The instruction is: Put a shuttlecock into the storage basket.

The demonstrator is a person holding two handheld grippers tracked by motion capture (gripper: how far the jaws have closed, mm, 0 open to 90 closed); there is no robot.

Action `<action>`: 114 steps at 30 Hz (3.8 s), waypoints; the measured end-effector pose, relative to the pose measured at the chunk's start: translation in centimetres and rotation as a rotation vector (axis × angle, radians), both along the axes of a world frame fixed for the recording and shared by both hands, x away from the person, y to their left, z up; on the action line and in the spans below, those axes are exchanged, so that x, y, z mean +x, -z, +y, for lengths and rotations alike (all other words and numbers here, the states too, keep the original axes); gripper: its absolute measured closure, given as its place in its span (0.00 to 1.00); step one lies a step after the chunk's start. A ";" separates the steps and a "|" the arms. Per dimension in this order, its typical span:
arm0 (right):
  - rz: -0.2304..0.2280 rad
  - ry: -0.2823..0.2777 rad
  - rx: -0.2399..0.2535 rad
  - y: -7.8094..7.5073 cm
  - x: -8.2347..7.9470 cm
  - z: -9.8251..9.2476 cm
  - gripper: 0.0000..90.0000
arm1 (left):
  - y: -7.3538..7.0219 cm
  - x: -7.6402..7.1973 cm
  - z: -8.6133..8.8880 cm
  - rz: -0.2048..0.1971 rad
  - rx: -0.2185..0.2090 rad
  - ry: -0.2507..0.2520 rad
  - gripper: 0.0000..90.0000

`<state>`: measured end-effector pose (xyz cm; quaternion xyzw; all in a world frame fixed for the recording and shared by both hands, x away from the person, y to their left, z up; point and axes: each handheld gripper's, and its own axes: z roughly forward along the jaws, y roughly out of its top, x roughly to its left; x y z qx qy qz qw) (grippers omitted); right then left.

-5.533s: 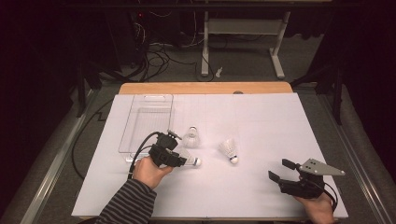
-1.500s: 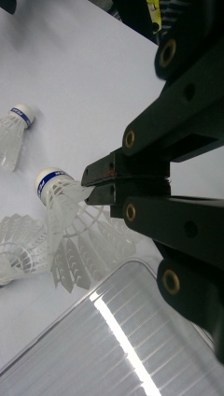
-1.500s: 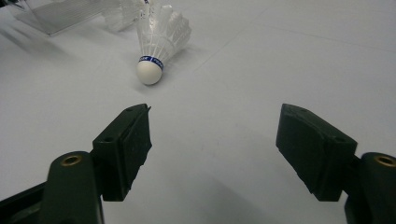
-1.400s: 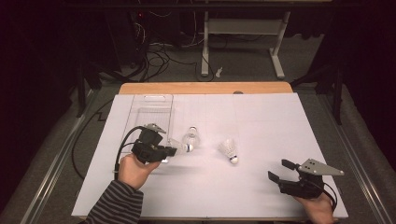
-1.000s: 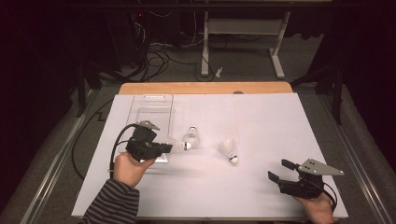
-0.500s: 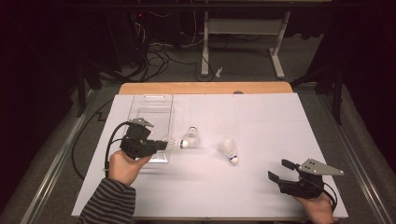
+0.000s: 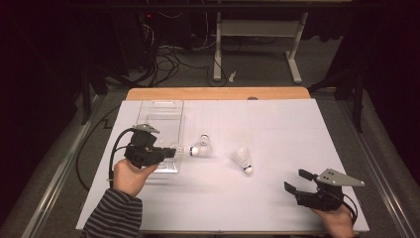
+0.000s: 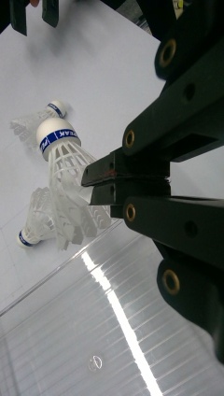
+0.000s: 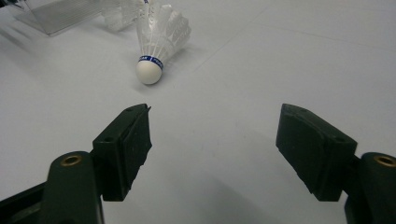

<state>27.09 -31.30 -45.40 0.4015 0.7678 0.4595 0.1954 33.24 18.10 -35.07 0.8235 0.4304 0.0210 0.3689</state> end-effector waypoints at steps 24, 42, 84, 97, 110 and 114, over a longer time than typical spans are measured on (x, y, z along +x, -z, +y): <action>0.000 -0.002 -0.003 0.0 0.0 0.1 0.30 | 0.0 0.7 2.3 -0.020 0.020 -0.106 1.00; 0.000 -0.002 -0.004 0.0 0.0 0.1 0.30 | 0.5 2.2 3.3 -0.011 0.038 -0.166 1.00; 0.004 0.000 -0.002 0.0 0.1 0.0 0.30 | 2.1 8.1 2.9 0.034 0.123 -0.255 0.99; 0.004 -0.001 -0.003 0.0 0.1 0.0 0.30 | 2.9 9.1 2.4 0.038 0.157 -0.271 0.99; 0.005 -0.003 -0.003 0.1 0.1 0.0 0.30 | 3.4 10.0 2.6 0.069 0.115 -0.284 0.99; 0.004 -0.005 -0.004 0.1 0.1 0.0 0.30 | 3.6 10.3 2.5 0.076 0.111 -0.285 0.99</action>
